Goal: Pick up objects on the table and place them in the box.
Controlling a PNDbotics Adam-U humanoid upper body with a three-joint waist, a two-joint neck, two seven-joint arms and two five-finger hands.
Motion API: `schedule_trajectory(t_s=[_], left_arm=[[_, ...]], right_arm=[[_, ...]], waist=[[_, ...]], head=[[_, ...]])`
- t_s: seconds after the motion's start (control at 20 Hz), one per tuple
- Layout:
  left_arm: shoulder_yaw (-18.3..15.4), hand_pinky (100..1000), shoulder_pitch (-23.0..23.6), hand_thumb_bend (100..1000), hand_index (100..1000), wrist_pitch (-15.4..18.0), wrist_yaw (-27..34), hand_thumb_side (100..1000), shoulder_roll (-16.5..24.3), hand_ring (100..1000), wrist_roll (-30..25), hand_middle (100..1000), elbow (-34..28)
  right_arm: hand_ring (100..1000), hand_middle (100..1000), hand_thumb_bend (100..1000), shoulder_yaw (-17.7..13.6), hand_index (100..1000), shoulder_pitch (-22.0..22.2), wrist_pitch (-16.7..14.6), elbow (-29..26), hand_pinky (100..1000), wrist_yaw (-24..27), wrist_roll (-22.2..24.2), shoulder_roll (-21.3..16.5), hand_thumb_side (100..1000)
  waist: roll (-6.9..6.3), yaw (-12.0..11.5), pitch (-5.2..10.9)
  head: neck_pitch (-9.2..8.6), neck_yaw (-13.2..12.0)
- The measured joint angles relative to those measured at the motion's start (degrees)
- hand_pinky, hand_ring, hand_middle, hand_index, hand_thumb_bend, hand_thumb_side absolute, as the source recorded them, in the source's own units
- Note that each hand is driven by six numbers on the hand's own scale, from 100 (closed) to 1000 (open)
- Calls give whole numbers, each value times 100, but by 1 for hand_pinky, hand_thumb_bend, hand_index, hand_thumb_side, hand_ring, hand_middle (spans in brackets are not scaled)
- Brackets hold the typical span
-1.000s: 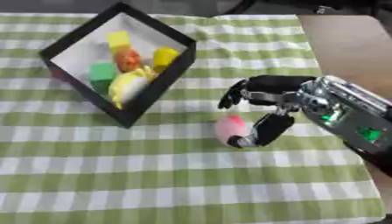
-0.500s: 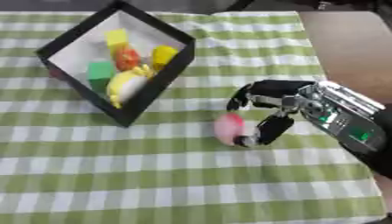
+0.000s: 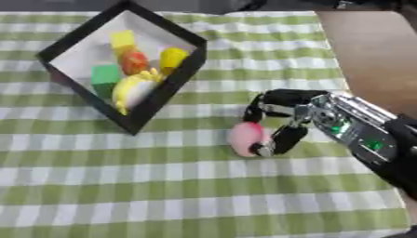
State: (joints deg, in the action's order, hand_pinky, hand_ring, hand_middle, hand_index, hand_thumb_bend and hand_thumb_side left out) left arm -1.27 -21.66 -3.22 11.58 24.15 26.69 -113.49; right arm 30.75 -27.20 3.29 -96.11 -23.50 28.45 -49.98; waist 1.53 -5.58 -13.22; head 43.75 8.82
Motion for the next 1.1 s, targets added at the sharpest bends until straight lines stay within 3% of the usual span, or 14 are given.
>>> schedule_trajectory(t_s=[0.25,0.45,0.7,0.85,1.0,1.1], left_arm=[[-10,830,13,265,770,0,1,585,-1,792,0,794,0],[-31,830,83,262,771,-10,1,591,0,792,9,794,0],[-52,831,212,258,775,-75,1,603,4,793,49,797,0],[-71,830,269,259,775,-112,1,603,5,794,81,797,0],[-73,830,298,261,774,-119,1,599,6,794,88,797,0],[-73,829,298,263,773,-119,1,595,8,794,87,797,0]], right_arm=[[676,517,100,-51,631,59,105,-82,775,221,-348,45,100],[671,511,100,-298,622,107,179,-823,775,483,-348,-237,100],[668,508,100,-833,618,28,261,-1617,776,915,-262,-735,100],[670,522,100,-1130,618,-312,185,-1715,780,1154,-332,-853,100],[673,524,100,-1252,619,-997,129,-1733,784,1206,-316,-854,100],[674,525,100,-1233,619,-1523,255,-1745,785,1211,-163,-753,100]], waist=[[0,-5,0],[0,30,0],[2,58,0],[3,60,2],[5,51,7],[12,29,8]], head=[[0,-6],[0,-39],[-2,-71],[-5,-80],[-8,-57],[-8,-20]])
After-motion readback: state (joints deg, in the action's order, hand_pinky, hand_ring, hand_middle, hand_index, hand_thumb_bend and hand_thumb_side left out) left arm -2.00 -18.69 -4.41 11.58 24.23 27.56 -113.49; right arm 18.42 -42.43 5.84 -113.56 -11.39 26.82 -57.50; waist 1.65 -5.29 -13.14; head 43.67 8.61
